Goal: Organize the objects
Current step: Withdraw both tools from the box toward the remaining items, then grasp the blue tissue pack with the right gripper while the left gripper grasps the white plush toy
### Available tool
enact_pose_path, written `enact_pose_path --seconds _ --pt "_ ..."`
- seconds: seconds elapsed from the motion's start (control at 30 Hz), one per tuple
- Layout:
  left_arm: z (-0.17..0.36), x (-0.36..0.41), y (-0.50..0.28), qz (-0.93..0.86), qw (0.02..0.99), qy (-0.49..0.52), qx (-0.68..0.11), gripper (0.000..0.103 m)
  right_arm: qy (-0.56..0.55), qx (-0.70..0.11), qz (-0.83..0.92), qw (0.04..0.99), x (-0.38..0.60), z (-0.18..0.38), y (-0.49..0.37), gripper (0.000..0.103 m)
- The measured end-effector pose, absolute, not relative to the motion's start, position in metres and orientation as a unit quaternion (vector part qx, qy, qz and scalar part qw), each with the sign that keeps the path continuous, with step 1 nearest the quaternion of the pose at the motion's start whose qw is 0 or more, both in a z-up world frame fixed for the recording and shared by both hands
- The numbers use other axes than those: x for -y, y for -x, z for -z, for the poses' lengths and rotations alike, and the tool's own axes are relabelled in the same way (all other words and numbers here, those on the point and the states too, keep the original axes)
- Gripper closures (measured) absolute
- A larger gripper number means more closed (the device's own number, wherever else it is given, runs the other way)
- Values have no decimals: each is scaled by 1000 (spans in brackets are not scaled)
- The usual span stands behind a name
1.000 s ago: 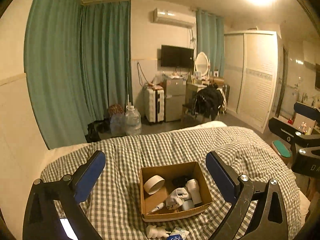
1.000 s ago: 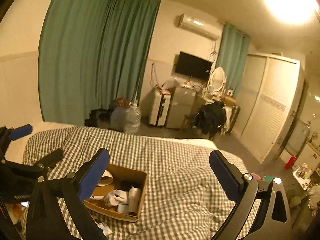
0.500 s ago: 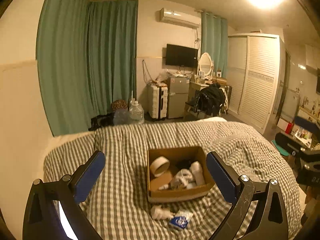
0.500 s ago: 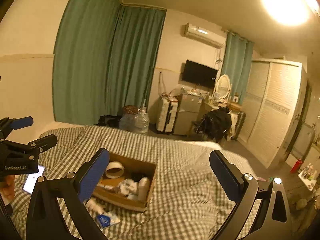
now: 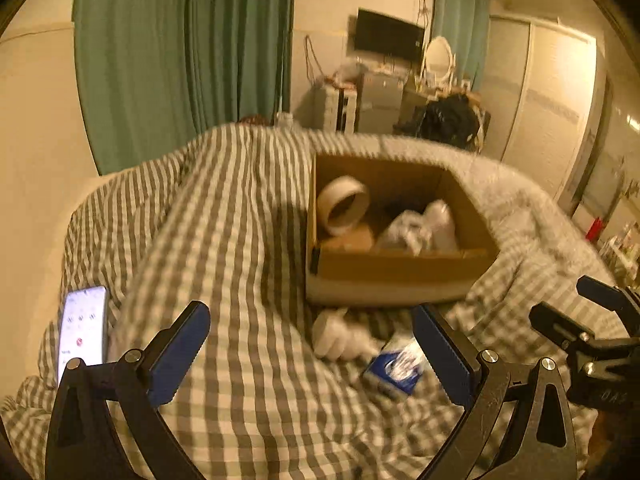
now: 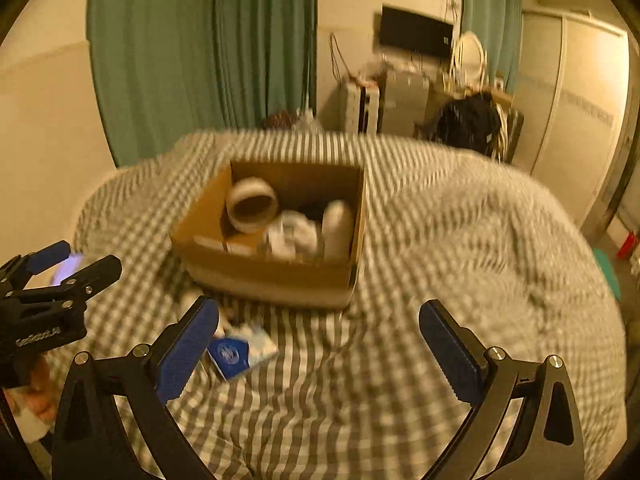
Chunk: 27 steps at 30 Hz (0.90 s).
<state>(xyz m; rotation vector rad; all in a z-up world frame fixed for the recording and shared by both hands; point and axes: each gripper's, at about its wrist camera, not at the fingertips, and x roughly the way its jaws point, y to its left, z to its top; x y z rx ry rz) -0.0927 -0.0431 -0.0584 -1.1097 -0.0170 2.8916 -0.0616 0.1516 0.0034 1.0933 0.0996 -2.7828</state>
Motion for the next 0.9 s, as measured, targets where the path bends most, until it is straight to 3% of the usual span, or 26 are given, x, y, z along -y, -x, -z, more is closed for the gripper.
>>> enact_pose_path --seconds 0.3,0.9 --pt "120 39 106 -911 -7 410 -40 0 -452 -28 884 115 -124 88 93 2" --pt "117 61 110 -901 2 433 -9 0 -491 -73 847 191 -83 128 119 7"
